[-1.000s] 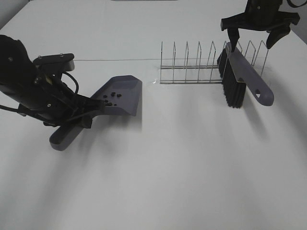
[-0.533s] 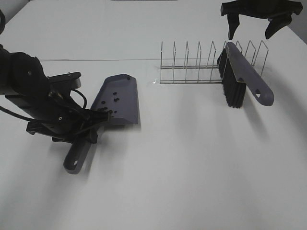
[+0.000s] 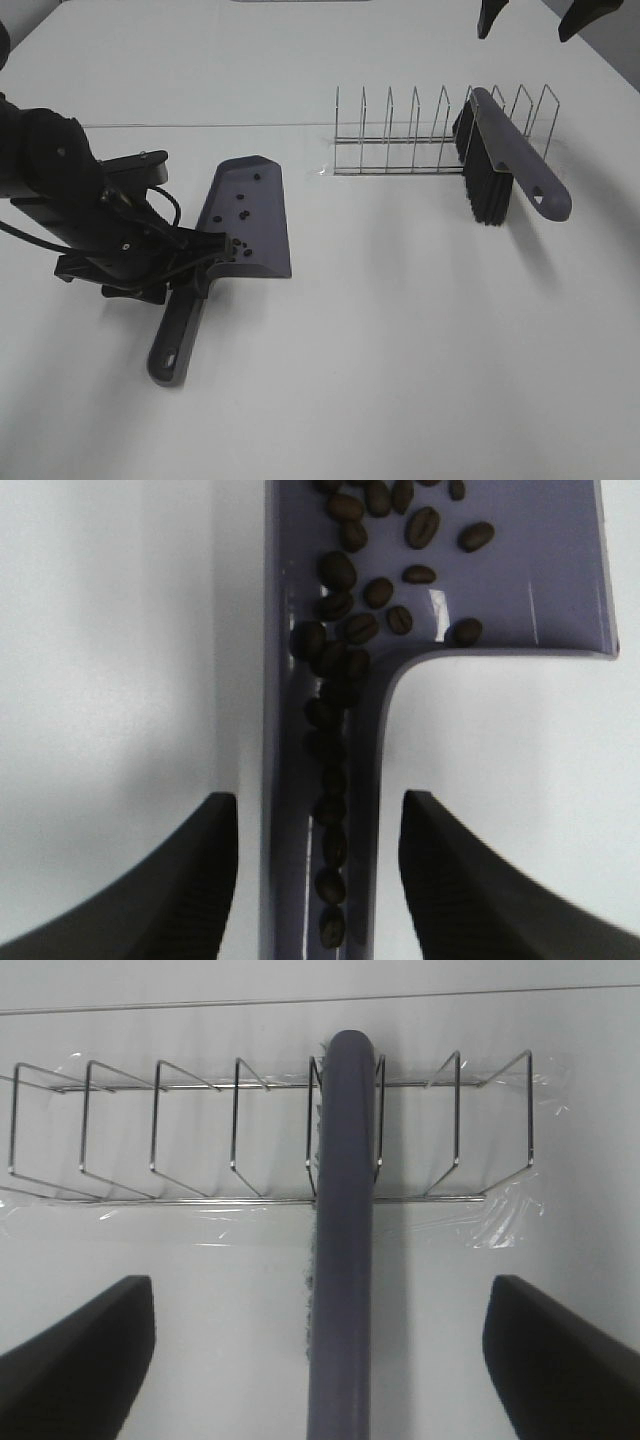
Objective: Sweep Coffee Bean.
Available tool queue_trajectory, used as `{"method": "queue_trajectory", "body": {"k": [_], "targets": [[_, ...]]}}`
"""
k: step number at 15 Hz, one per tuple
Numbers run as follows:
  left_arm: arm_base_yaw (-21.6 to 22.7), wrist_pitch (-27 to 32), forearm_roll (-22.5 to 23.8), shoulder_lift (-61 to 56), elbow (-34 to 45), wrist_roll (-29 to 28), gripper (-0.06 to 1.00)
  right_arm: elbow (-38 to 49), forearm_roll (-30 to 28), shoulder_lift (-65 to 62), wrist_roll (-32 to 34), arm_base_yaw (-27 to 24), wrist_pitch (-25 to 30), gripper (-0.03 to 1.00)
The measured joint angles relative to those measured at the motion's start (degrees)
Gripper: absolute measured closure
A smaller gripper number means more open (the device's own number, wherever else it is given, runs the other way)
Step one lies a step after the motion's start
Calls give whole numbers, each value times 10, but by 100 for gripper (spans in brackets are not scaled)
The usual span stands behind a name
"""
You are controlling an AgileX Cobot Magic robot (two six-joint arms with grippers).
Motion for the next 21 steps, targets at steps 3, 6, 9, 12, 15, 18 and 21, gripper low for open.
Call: {"method": "queue_trajectory", "body": {"k": [3,6,9,12,15,18,21], "targets": [[0,34,5,-23,-13,0,42,0,32,-24,-13,0,-1,13],[0,70,48,-96,-33,2,42,62,31,-77,-24,7,-2,13],[0,98,85,-189,-40,2,42,171,29,-149,-29,17,-1,13],[0,166,119,-292,-41,2,42,278,34,-234,-32,19,-1,13],[0,266,152,-366,-41,2,42,402,34,-327,-48,19,-2,13],[0,426,192,-470,-23,2,42,569,34,-437,-64,19,-2,13],[0,439,196,-547,37,2,42,684,34,-513,-74,19,-4,13]]}}
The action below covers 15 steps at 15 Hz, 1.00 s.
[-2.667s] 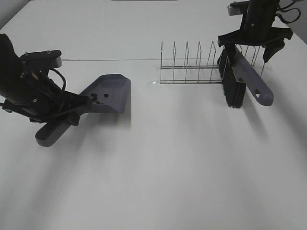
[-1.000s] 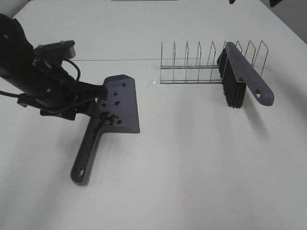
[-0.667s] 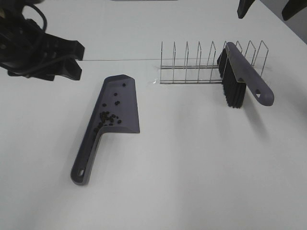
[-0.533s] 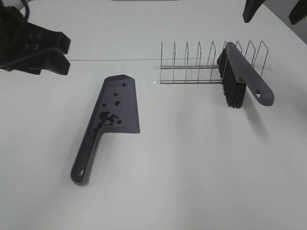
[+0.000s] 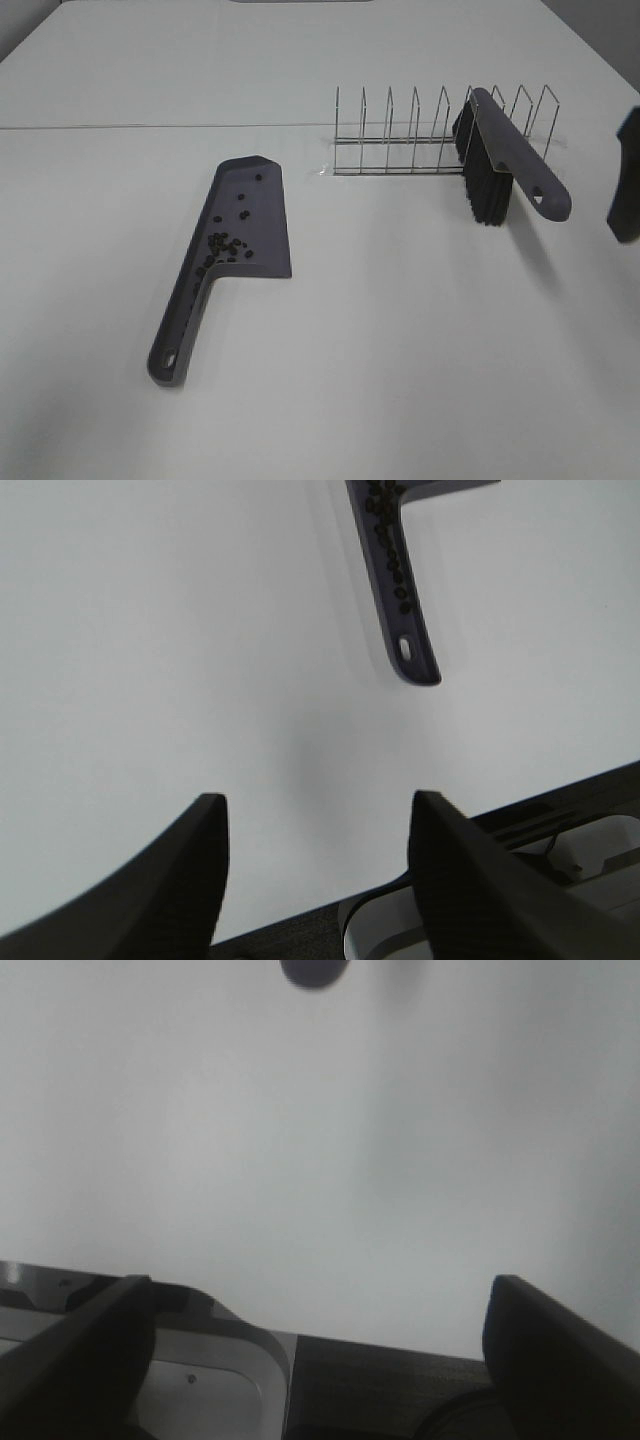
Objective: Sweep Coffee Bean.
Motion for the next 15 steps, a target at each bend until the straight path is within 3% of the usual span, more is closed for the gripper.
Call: {"method": "queue_trajectory", "body": {"k": [4,8,10,15], "targets": [[0,15,-1,-113,114,0,42,161,-1,-111,-1,0,-28,13],[0,27,-1,-210,190,10,42,262,-5,-231,-15,0,-48,13],[0,21,-6,-238,203,44,42,290,-5,-300,-32,0,-60,13],[-2,-20,-77,-256,222,168,42,320,-5,-536,-46,0,-83,13]]}}
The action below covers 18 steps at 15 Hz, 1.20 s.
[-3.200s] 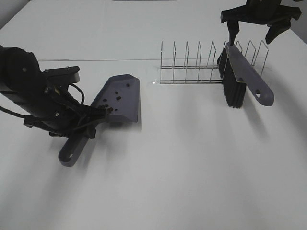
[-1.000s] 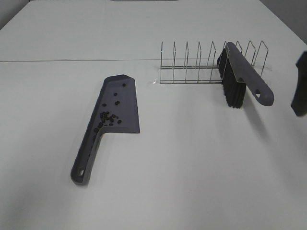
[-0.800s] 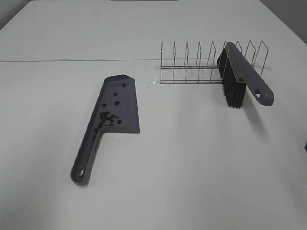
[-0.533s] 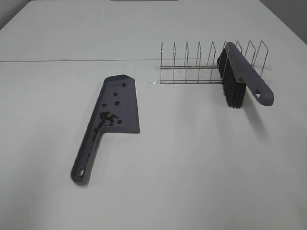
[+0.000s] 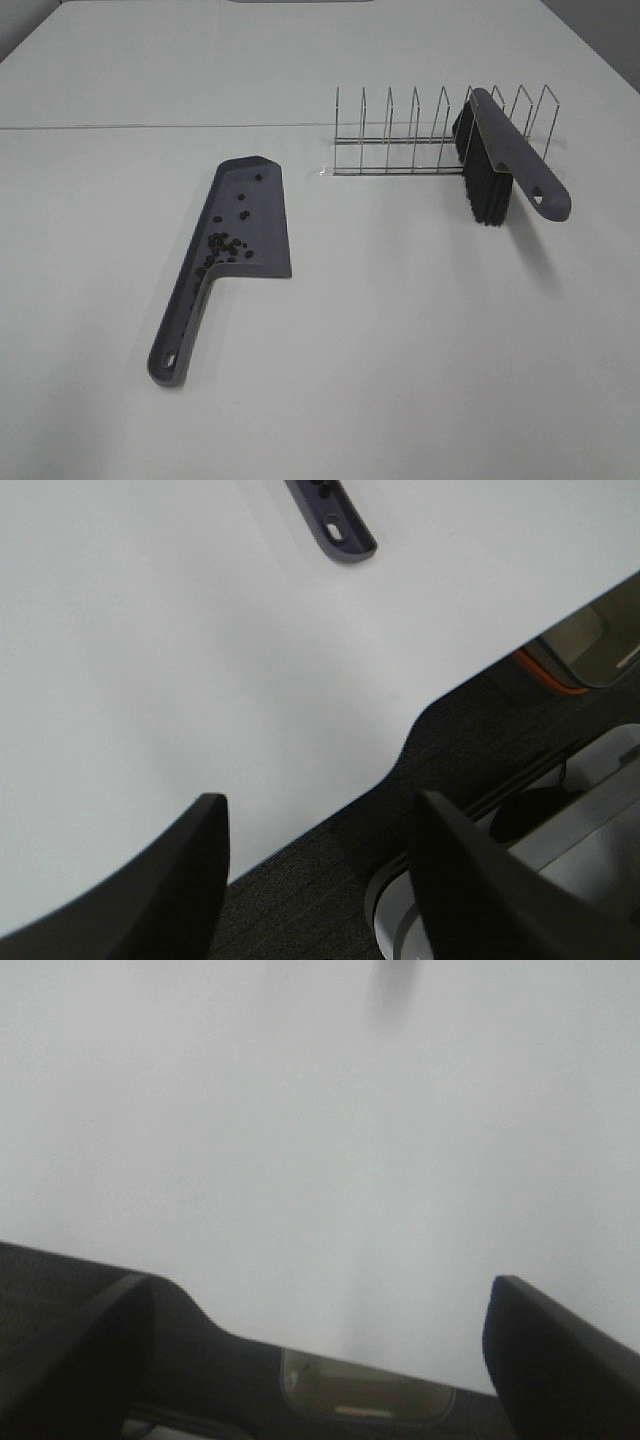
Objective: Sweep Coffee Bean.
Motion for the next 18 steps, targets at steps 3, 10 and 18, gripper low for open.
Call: {"method": "queue_trajectory", "body": {"k": [3,10,18], "targets": [[0,0,-12,0,0,30,42,1,0,-92,-4,0,0,13],[0,0,-12,0,0,36,42,2,0,-142,-6,0,0,13],[98,1,-12,-101,0,37,42,2,2,-142,-6,-60,0,13]]}}
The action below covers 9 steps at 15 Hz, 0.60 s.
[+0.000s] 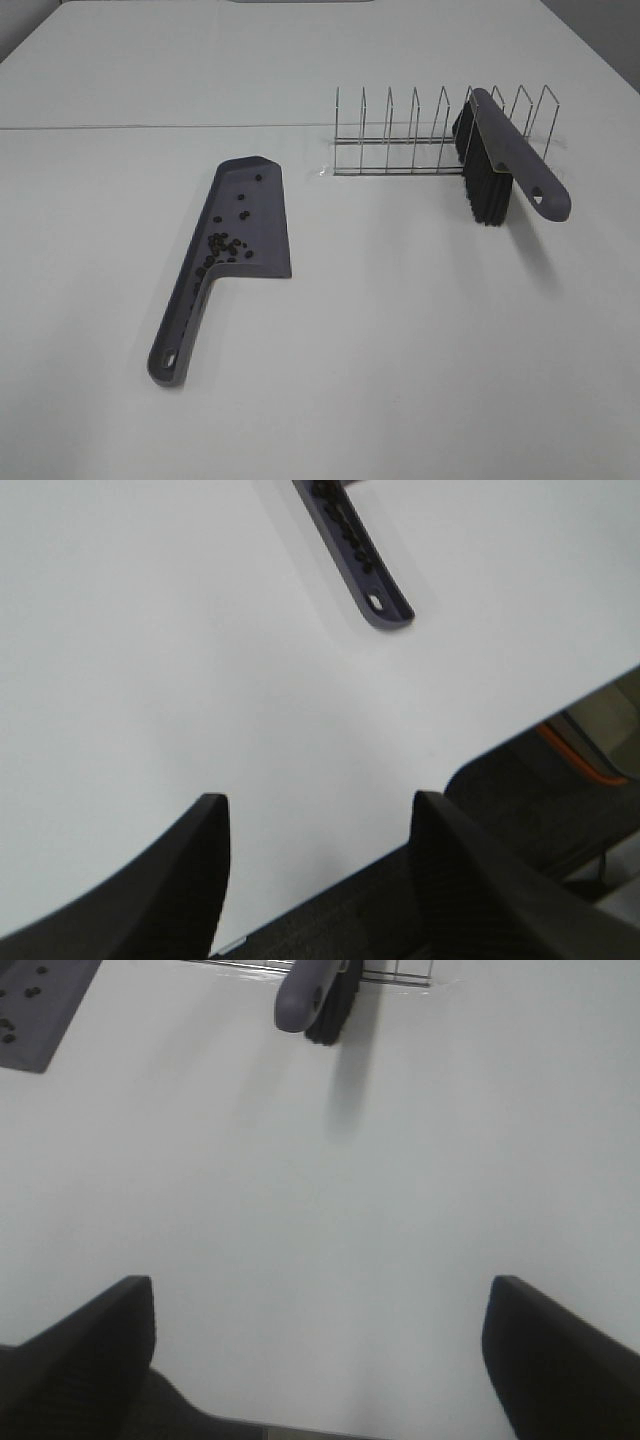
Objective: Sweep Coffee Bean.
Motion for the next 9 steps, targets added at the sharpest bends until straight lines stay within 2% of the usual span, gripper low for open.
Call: {"method": "queue_trajectory", "body": {"k": [3,5,9], "targets": [[58,0,0,-69,0,1,42,0,0,0,0,-50,0,13],[107,0,0,-118,0,1,42,0,1,0,-1,-56,0,13],[123,0,0,-195,0,2,42,0,5,-13,-2,-56,0,13]]}}
